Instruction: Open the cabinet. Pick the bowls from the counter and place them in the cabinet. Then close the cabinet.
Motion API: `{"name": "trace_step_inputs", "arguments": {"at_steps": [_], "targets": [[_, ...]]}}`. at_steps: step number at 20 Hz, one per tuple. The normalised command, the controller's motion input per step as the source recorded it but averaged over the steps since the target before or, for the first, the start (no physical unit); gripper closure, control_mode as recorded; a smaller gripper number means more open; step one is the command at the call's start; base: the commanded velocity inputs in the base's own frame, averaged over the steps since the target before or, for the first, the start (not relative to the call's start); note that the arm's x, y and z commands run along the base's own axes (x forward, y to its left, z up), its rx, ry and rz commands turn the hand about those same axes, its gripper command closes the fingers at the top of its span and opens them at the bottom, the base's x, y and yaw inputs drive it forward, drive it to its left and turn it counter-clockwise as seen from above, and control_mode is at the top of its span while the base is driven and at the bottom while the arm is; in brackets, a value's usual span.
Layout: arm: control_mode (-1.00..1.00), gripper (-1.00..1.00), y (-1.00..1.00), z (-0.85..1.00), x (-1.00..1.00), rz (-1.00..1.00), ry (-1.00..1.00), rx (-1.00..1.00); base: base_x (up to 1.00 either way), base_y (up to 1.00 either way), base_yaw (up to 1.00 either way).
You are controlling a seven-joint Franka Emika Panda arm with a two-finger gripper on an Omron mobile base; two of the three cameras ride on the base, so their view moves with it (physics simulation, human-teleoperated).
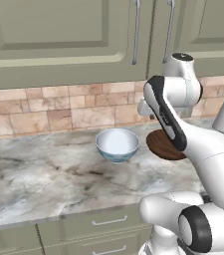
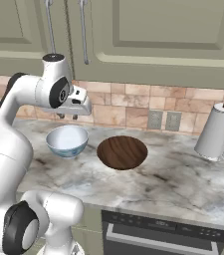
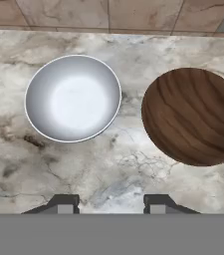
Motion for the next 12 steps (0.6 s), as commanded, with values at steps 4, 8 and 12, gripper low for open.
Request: {"name": "trace_step_inputs", "arguments": {"at_steps": [4,8,12], "targets": [[-1.0,-1.0,0.0,0.13,-0.15,0.0,-0.09,-0.02,0.0,0.0,0.0],[-1.0,-1.0,-0.32,0.36,-0.48,0.01,-0.23,0.0,0.0,0.0,0.0],[-1.0,-1.0,-0.29,0.62,-0.24,0.0,-0.19,0.0,0.0,0.0,0.0]]}}
